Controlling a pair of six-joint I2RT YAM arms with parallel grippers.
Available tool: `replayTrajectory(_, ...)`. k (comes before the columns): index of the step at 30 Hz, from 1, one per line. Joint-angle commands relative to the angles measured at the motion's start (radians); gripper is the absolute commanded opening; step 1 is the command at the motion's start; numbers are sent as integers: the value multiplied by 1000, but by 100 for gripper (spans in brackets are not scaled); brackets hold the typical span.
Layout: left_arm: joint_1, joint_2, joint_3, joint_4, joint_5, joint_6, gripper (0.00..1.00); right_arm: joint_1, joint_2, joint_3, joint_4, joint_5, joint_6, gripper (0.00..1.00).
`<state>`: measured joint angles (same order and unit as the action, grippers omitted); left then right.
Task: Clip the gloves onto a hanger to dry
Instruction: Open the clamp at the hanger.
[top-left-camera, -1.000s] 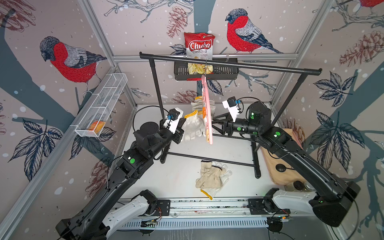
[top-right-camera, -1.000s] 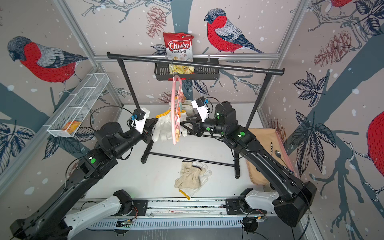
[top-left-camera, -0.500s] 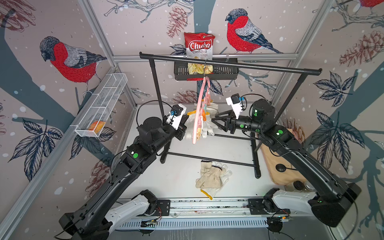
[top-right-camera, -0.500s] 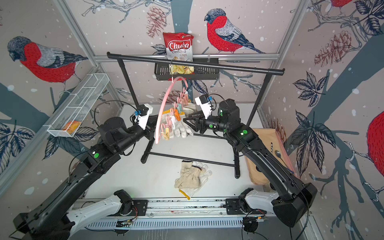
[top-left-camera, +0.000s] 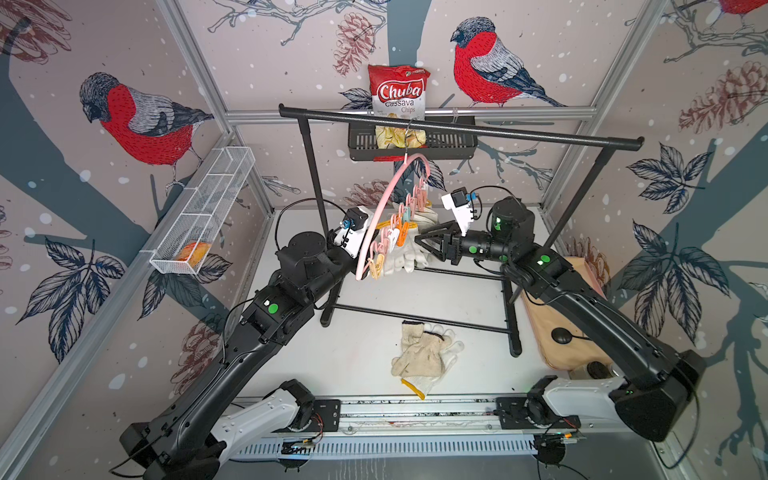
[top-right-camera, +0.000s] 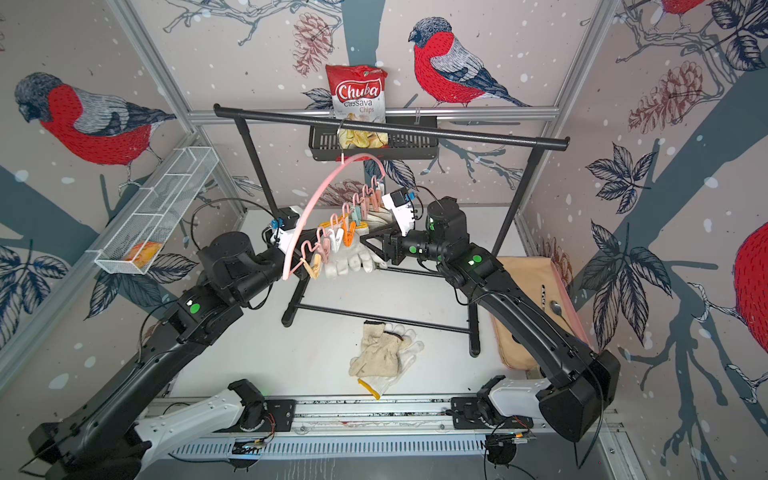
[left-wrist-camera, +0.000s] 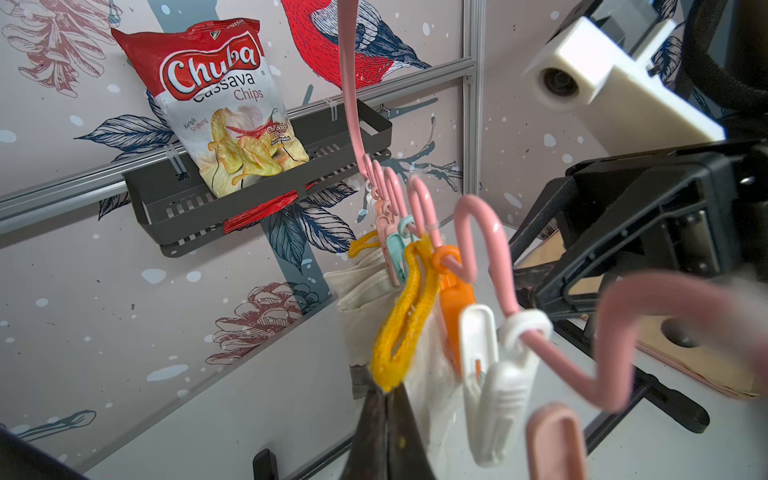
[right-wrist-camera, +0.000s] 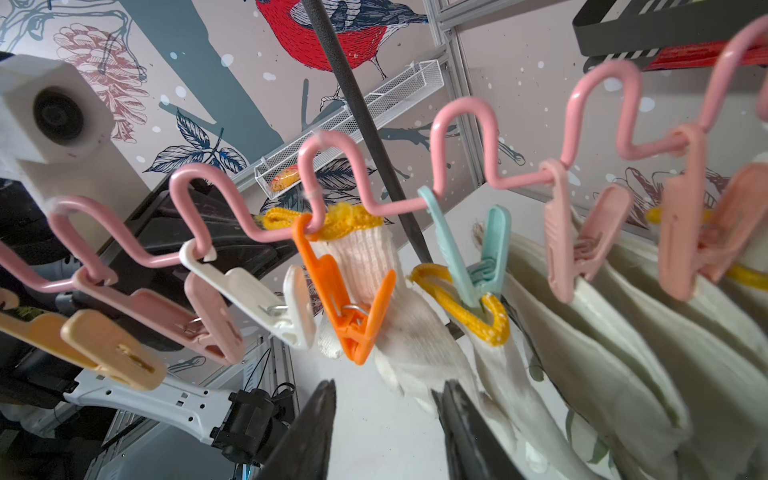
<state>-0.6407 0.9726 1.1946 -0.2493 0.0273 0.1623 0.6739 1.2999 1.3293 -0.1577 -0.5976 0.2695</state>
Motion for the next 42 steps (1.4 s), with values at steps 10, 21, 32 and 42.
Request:
replayTrajectory(10,-2,1,9,43,15,-3,0,61,44,33,82,112,49,45)
replayTrajectory(21,-2,-5,8,40,14,-1,0,89,91,84,93,136,49,47)
replayTrajectory(32,-2,-6,7,42,14,2,0,114,94,97,90,169,40,48)
replayTrajectory(42,-1,-5,9,43,14,2,0,131,82,96,77,200,38,48)
